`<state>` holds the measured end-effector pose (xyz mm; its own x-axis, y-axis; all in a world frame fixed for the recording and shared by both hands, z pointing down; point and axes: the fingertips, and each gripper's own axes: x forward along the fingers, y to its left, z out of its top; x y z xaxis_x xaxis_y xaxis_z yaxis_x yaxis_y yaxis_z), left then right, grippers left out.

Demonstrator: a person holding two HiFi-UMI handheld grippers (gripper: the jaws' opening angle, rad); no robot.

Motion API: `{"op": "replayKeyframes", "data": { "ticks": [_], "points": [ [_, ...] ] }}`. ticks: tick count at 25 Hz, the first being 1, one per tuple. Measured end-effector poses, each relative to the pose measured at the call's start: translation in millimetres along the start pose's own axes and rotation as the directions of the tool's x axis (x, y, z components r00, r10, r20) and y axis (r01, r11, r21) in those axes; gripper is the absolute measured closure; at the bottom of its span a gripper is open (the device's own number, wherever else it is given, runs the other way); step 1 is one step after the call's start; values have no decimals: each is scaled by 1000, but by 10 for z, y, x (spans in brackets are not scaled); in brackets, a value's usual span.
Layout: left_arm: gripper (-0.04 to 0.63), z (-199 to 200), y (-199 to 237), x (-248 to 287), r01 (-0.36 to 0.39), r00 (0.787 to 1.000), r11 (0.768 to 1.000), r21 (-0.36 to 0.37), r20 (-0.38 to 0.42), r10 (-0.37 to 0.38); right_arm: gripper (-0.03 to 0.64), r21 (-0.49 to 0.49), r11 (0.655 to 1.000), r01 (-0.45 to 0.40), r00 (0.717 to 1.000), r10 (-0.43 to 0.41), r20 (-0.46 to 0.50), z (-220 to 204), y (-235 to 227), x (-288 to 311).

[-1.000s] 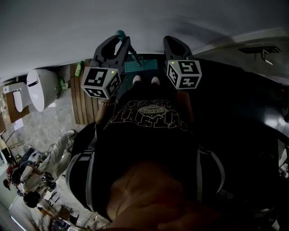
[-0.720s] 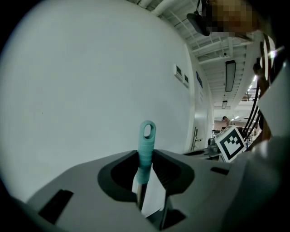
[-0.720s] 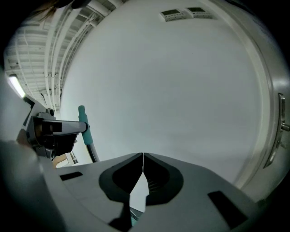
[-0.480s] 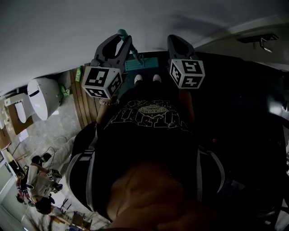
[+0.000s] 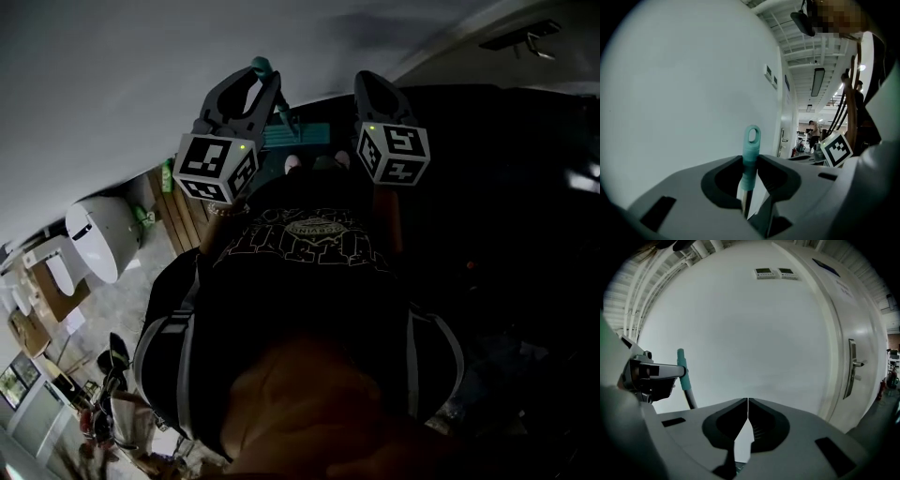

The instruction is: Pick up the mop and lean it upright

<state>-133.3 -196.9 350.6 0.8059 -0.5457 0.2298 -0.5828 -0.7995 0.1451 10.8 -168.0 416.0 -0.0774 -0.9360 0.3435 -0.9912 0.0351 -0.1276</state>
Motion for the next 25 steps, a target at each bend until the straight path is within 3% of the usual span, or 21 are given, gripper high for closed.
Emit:
{"op": "replayKeyframes", "data": {
  "ticks": [10,25],
  "points": [
    [453,7,-391,358,64,998,998,26,-22,-63,597,3,998,68,997,-68,22,3,-479,-242],
    [453,106,-1120,1116,-78,997,997,8,5,78,597,-38,999,-38,999,38,-8,70,-1574,-472]
  ]
}}
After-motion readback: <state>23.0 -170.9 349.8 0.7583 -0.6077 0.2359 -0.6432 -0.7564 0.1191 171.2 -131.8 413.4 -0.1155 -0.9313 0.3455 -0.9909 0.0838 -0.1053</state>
